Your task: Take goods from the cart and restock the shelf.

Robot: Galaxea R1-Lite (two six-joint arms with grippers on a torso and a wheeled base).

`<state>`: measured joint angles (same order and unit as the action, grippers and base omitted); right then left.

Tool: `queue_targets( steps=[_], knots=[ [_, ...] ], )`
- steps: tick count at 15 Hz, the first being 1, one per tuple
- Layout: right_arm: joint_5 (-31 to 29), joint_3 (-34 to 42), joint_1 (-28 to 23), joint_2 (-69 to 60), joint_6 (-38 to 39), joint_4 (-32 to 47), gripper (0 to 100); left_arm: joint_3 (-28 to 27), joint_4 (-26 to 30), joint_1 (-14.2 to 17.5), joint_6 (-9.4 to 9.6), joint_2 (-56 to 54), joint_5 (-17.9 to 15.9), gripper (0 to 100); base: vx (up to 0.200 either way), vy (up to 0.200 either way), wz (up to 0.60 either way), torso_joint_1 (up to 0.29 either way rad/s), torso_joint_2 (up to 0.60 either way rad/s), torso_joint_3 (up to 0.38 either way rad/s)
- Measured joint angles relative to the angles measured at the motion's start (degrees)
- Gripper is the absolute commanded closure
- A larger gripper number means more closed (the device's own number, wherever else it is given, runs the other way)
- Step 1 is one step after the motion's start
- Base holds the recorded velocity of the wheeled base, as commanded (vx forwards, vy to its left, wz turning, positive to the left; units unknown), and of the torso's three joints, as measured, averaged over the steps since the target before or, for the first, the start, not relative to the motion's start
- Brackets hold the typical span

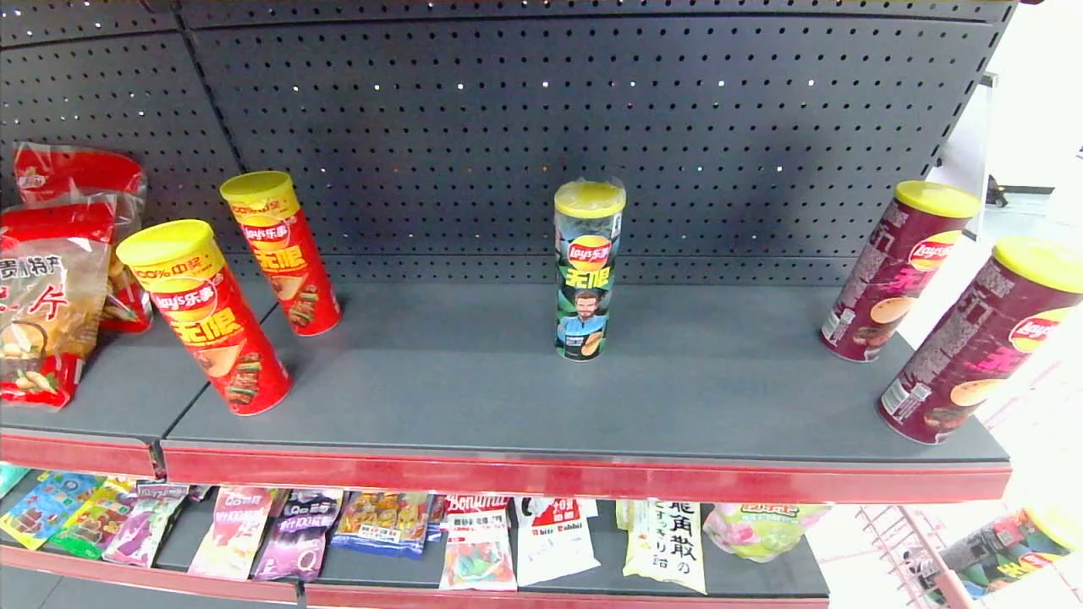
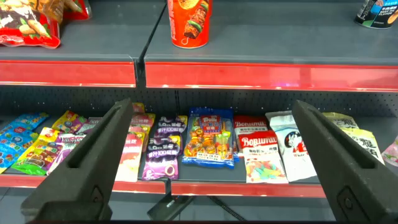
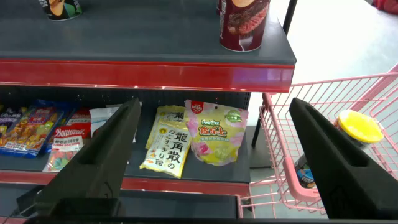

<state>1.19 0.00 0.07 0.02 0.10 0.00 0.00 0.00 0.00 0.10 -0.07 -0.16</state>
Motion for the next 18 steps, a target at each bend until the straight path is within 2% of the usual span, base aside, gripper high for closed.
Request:
queue_targets(
  steps=[9,12,17,18],
  knots=[
    [0.0,0.0,0.0,0.0,0.0,0.0,0,0.0,0.0,0.0,0.01,0.0,0.0,0,0.000,0.000,0.00,0.000,0.00,0.000],
    [0.0,0.0,0.0,0.0,0.0,0.0,0,0.0,0.0,0.0,0.04,0.0,0.0,0,-0.200,0.000,0.00,0.010,0.01,0.002],
    [0.0,0.0,0.0,0.0,0.0,0.0,0,0.0,0.0,0.0,0.06,0.0,0.0,0,0.000,0.000,0.00,0.000,0.00,0.000],
    [0.0,0.0,0.0,0.0,0.0,0.0,0,0.0,0.0,0.0,0.06,0.0,0.0,0,0.000,-0.200,0.00,0.017,0.00,-0.002]
  ],
)
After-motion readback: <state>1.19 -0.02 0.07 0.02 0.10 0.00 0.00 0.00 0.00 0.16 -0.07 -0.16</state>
